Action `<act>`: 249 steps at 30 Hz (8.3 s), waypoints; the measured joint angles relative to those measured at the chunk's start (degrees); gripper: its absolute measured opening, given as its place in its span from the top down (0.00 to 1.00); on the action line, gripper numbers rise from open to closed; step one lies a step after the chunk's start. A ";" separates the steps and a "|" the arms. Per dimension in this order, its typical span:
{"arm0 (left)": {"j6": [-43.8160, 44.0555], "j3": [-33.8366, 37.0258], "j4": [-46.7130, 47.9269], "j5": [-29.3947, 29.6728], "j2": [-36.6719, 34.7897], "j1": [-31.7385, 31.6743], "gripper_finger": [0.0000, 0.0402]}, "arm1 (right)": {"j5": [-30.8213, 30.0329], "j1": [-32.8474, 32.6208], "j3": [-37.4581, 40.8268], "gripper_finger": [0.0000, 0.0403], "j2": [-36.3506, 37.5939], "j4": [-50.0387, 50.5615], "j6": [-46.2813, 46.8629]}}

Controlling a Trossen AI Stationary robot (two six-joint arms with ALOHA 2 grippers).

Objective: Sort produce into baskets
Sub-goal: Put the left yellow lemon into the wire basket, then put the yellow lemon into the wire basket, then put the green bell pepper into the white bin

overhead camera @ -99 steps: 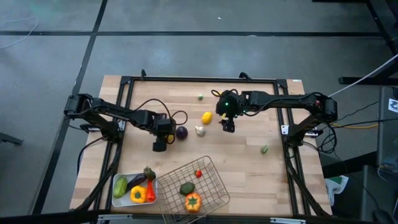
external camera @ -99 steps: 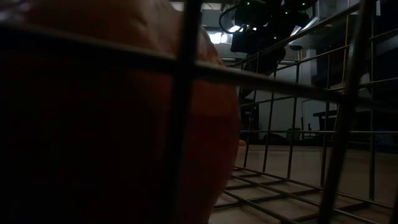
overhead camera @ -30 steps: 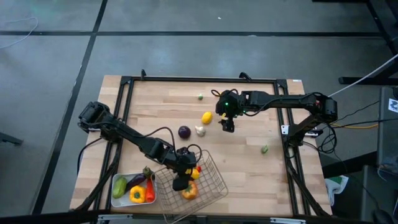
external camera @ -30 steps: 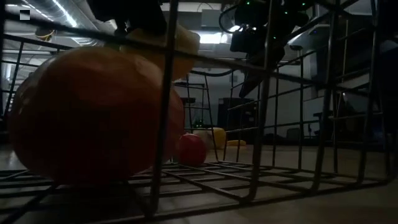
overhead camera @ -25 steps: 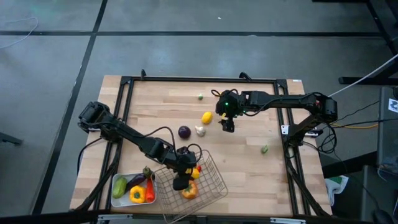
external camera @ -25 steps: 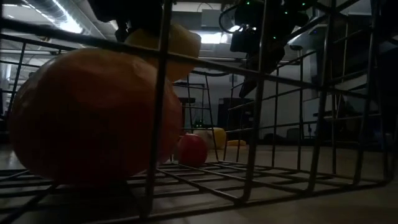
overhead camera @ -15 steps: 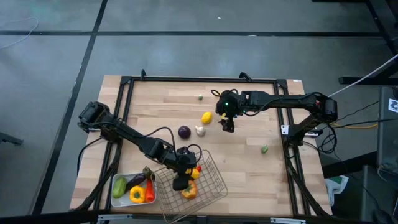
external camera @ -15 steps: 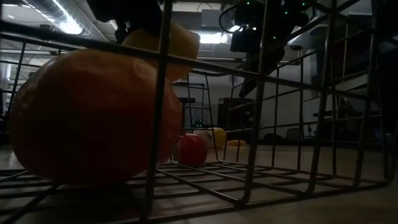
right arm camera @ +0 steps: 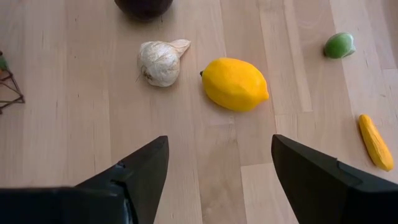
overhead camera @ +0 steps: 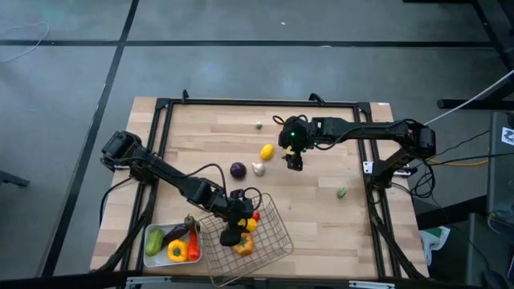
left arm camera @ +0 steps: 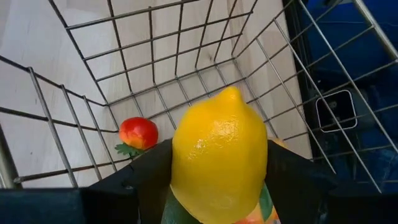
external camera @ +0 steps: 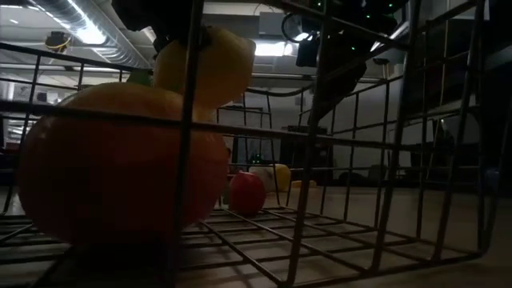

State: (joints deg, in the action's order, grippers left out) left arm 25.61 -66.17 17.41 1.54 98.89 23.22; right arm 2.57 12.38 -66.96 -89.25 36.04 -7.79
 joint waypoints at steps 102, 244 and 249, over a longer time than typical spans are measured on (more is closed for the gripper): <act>-16.79 6.78 11.98 2.19 -19.39 -24.72 0.14 | -6.86 0.04 -16.85 0.43 -28.65 2.85 -40.10; 1.62 6.80 19.21 7.91 -25.99 -17.94 0.14 | -10.55 -35.98 18.01 0.04 6.93 38.77 23.70; 1.49 6.80 19.17 7.93 -25.99 -17.95 0.14 | -9.22 -35.98 22.05 0.04 6.93 34.07 20.82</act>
State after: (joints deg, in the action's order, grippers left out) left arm 27.09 -59.37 36.58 9.47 72.90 5.27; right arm -6.65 -23.59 -44.91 -82.32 70.11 13.03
